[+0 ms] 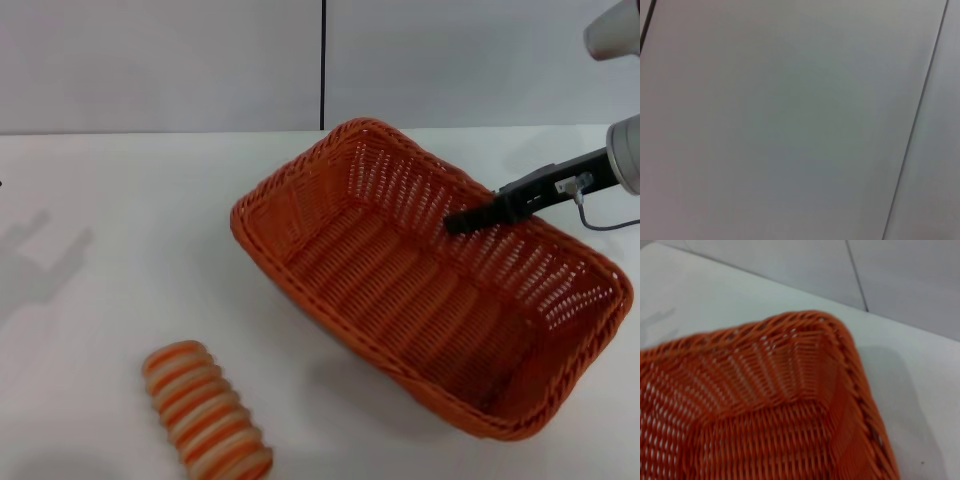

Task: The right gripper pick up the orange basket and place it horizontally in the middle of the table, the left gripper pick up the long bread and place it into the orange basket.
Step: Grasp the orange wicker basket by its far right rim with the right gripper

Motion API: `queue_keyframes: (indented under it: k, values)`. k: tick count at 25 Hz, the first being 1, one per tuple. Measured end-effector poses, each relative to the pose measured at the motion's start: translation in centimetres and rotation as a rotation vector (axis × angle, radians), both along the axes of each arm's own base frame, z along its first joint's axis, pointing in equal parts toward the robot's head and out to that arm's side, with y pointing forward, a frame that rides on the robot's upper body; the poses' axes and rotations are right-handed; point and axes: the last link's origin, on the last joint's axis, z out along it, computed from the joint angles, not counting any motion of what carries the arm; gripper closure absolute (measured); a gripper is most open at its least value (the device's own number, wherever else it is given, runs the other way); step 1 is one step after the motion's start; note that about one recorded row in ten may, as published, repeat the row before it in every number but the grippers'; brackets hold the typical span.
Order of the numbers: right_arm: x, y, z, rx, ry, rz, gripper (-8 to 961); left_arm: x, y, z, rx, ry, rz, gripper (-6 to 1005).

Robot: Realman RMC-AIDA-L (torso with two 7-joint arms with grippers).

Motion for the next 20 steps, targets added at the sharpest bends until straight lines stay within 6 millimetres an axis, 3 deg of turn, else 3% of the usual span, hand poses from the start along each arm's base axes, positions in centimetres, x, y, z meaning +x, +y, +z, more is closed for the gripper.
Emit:
queue_keyframes:
  k: [4, 10, 12, 17, 20]
  values:
    - [-0.3, -0.3, -0.6, -0.029, -0.012, 0.025, 170, 0.1, 0.1, -0.1, 0.000, -0.003, -0.003, 291]
    - [-0.6, -0.2, -0.8, -0.036, -0.014, 0.035, 380, 0.2, 0.4, -0.2, 0.002, 0.000, -0.007, 291]
    - [-0.5, -0.1, -0.7, -0.026, -0.017, 0.035, 633, 0.2, 0.4, -0.3, 0.002, 0.000, -0.007, 291]
    - [-0.7, 0.0, -0.6, -0.027, -0.025, 0.061, 789, 0.1, 0.4, -0.4, 0.008, -0.014, 0.000, 291]
    - [-1.1, 0.0, -0.5, -0.047, -0.058, 0.118, 791, 0.0, 0.4, -0.3, 0.016, -0.015, 0.001, 291]
